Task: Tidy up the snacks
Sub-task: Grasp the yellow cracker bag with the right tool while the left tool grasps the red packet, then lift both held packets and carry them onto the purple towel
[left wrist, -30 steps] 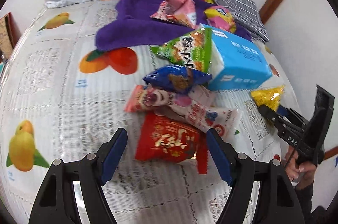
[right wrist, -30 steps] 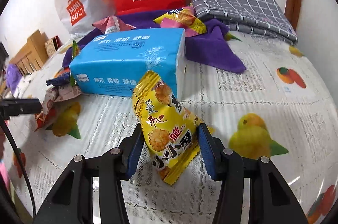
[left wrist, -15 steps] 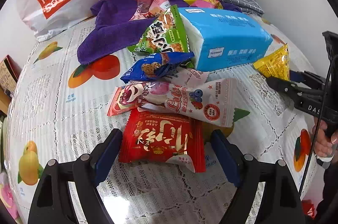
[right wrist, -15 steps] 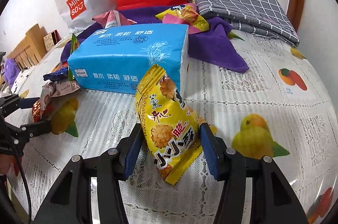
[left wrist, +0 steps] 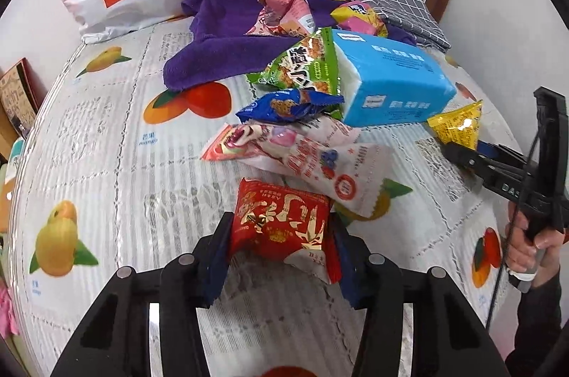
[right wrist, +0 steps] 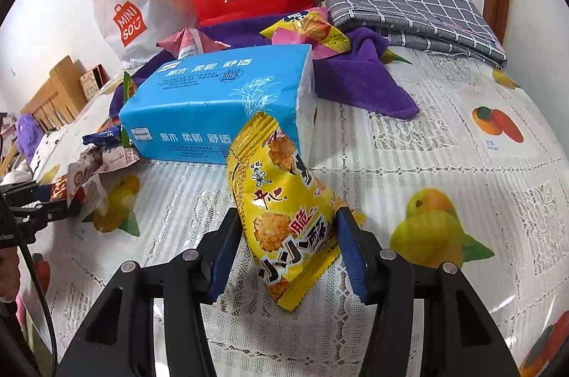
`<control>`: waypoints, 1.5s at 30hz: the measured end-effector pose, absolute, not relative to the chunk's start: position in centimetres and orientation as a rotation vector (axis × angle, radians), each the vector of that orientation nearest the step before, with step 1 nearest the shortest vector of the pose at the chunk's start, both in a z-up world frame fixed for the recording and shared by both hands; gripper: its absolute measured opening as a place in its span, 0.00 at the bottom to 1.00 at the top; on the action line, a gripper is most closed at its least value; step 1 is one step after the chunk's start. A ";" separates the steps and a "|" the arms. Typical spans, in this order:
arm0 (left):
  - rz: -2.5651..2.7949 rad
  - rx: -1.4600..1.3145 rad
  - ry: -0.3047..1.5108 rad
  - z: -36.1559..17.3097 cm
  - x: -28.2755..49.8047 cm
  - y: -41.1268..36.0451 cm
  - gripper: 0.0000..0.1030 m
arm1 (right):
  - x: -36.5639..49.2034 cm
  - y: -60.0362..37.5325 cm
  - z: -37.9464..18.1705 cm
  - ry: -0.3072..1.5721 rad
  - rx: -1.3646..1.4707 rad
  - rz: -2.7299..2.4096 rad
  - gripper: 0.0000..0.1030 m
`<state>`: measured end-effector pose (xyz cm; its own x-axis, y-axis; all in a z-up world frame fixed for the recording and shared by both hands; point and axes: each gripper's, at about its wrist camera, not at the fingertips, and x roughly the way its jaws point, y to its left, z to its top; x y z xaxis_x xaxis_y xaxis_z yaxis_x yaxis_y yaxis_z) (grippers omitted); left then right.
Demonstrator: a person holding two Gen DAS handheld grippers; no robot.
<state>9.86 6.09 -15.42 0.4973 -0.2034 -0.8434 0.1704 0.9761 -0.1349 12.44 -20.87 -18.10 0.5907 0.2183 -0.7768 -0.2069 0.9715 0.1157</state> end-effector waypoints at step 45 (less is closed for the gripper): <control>-0.317 -0.082 0.836 -1.3 24.8 -0.8 0.47 | 22.5 -17.3 -2.2 0.703 -0.024 0.399 0.47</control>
<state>24.78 -0.85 -1.31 0.6266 -0.3084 -0.7157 0.2442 0.9498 -0.1954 22.48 -17.26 -2.19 0.6904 0.3491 -0.6336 -0.3648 0.9244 0.1117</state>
